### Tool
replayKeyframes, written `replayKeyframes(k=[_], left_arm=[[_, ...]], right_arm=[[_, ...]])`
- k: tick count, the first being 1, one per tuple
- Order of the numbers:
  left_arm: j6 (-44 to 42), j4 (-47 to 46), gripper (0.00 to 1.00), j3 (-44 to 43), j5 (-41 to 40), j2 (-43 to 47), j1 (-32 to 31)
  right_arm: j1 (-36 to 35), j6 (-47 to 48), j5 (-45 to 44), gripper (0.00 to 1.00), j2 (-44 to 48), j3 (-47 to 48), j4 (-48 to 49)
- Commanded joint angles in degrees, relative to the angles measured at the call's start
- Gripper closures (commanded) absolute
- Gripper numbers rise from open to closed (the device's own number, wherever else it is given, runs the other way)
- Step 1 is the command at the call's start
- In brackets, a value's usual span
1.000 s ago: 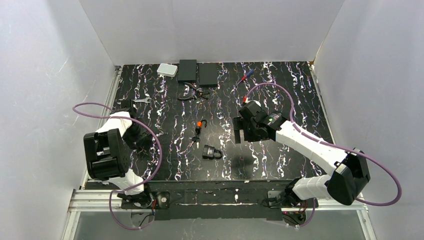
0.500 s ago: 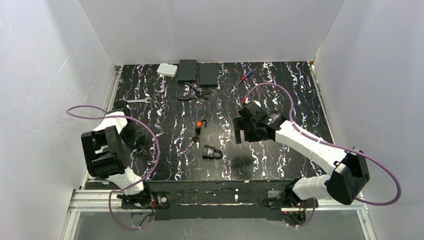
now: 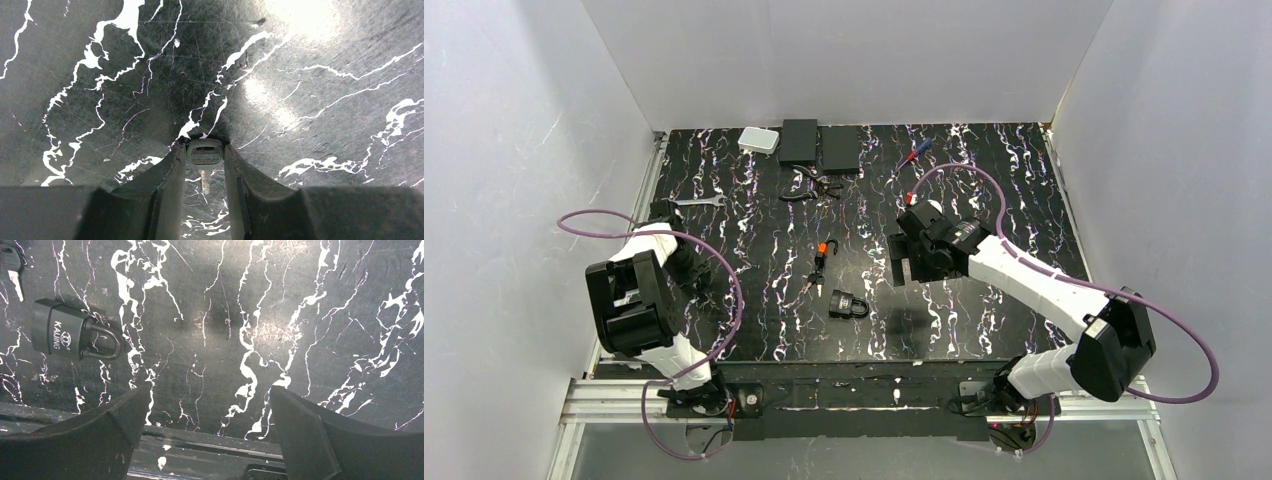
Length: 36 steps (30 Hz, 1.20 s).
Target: Unlock with the key
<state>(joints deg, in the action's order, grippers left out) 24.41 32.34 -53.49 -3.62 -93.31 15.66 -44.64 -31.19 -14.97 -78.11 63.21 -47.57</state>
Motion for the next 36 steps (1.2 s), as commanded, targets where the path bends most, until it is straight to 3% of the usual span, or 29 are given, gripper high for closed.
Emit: replayKeyframes(k=[1,18,26,36], left_arm=[[-0.04,-5.46,0.88,3.26,5.84,-2.39,-0.02],[10.63,-2.19,0.92,6.97,17.73,13.19,-2.11],[18.77,0.46,0.92,6.33,20.45,20.88,-10.57],[32.03,2.32,0.92,1.37,25.40,23.11,-24.02]], right_arm=[[-0.14,0.20,-1.38,0.02,-0.57,3.57,-0.82],[-2.52,1.56,1.79,0.02,-1.60,12.73,5.04],[-8.15,3.90,0.65,0.02,-4.98,18.43,9.32],[-10.38,3.84,14.30,0.02,-7.89,16.34,26.83]])
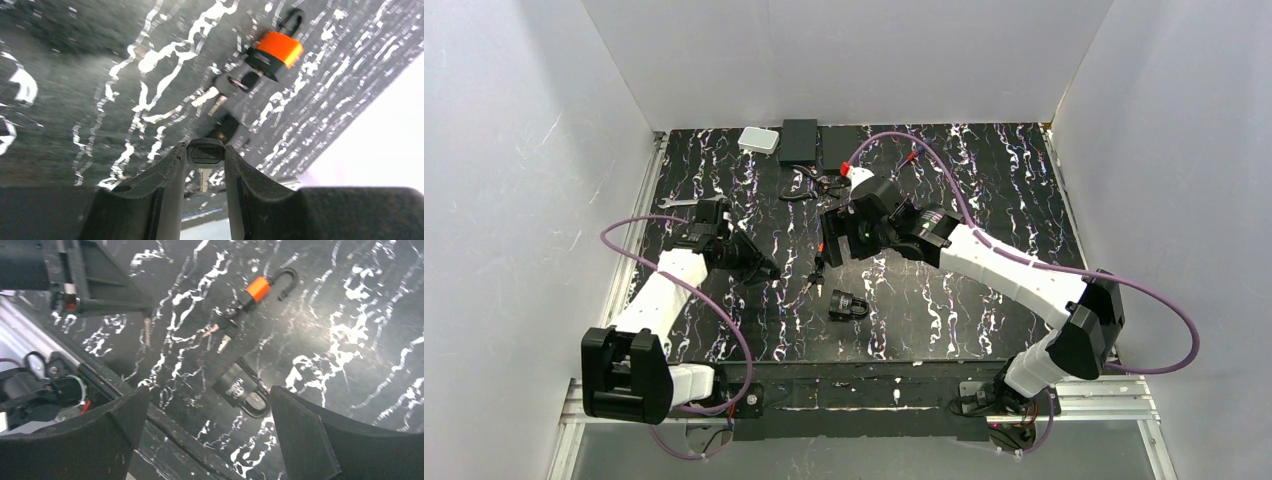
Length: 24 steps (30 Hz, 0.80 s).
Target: Unlock with the key
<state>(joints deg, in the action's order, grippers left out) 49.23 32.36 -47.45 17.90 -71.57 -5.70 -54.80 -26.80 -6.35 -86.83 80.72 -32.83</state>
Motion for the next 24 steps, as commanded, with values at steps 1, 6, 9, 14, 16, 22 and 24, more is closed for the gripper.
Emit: replayKeyframes(k=[1,6,9,14,16,22,24], left_arm=[[8.55,2.77,0.92,-6.01,4.41,1.25,-3.59],[14.12,3.58,0.92,-11.41,5.53,1.25,-7.68],[17.27,3.57,0.92,-13.58,6.16,0.97,-9.40],[20.93,3.09,0.92,-16.31,6.04,1.25,-11.32],[21.97,2.91,0.92,-16.95,5.84,1.19,-11.95],[23.58,2.41,0.92,-17.37,5.12,1.63,-13.04],[23.85,2.16,0.93,-17.32,4.80,1.85,-13.06]], right_arm=[[-0.22,-1.26,5.89,0.02,1.06,-2.01,14.25],[-0.22,-3.28,7.55,0.02,0.22,-3.11,18.75],[-0.22,-4.24,8.28,0.05,-0.09,-3.86,19.84],[-0.22,-4.95,7.92,0.15,-0.22,-4.96,21.25],[-0.22,-4.96,7.78,0.19,-0.58,-4.74,21.09],[-0.22,-4.43,8.04,0.39,-2.02,-3.49,19.62],[-0.22,-4.24,8.42,0.43,-2.60,-3.01,18.65]])
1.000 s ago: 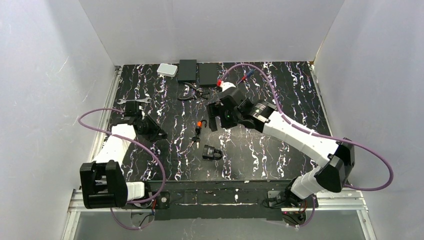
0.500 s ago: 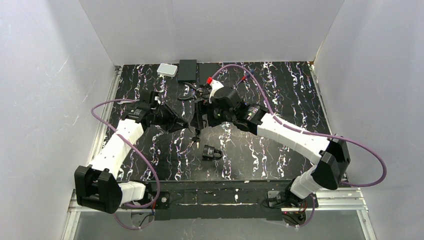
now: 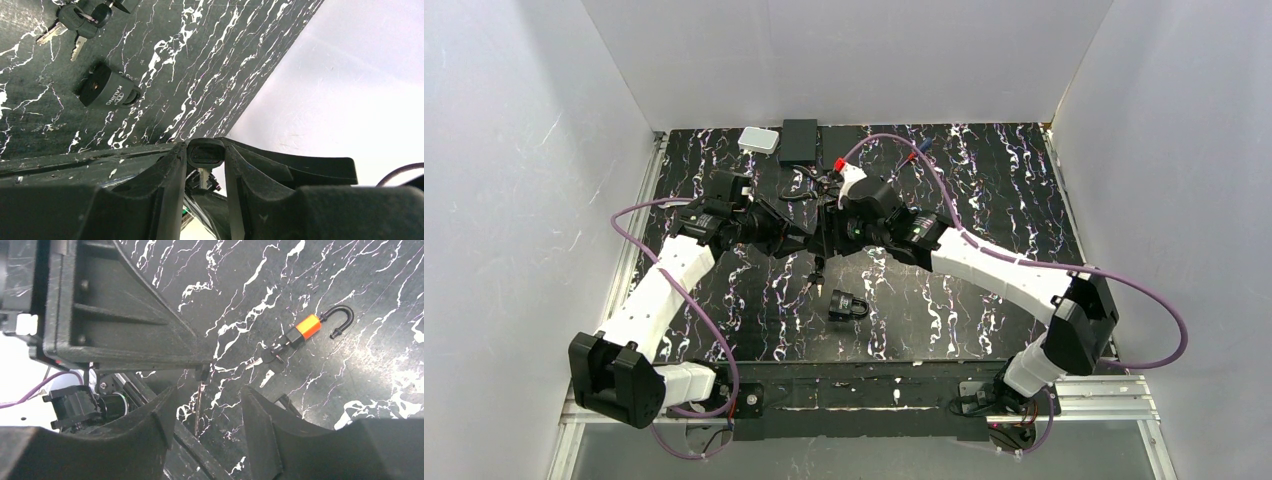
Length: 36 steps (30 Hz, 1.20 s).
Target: Unlock with the key
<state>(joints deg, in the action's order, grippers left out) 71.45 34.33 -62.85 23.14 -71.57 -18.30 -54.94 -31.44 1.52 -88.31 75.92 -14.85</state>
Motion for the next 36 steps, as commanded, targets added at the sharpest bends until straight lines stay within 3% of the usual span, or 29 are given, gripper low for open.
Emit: replayKeyframes(k=[1,8,12,17,24,26,31,36], left_arm=[[1.75,-0.05,0.93,-1.88,-0.53,1.83,-0.52],[2.47,-1.24,0.93,-1.47,-0.98,2.00,-0.70],[2.59,-1.53,0.93,-1.16,-0.91,2.07,-0.73],[1.50,-1.74,0.86,-0.53,-0.46,2.43,-0.76],[-4.94,-1.91,0.45,-0.42,0.57,6.29,-0.60],[-9.74,-3.93,0.39,-1.02,2.85,7.31,-0.50],[-22.58,-2.46,0.36,-3.82,6.20,9.95,0.99],[-26.98,-15.25,0.38,-0.66,23.64,13.94,4.98]], right_arm=[[-0.08,0.60,0.86,0.45,-1.39,1.96,0.34],[-0.08,1.03,2.06,0.67,-2.08,1.97,-0.53],[-0.08,1.36,2.44,0.97,-2.74,2.67,-0.81],[-0.08,1.69,3.45,0.99,-3.47,3.48,-1.14],[-0.02,2.98,3.84,0.99,-1.84,3.43,0.07],[0.01,3.88,4.65,0.99,-1.59,4.74,-1.30],[1.02,5.73,6.26,0.99,-0.36,9.20,-5.88],[3.49,4.71,15.36,0.99,1.80,11.87,-6.21]])
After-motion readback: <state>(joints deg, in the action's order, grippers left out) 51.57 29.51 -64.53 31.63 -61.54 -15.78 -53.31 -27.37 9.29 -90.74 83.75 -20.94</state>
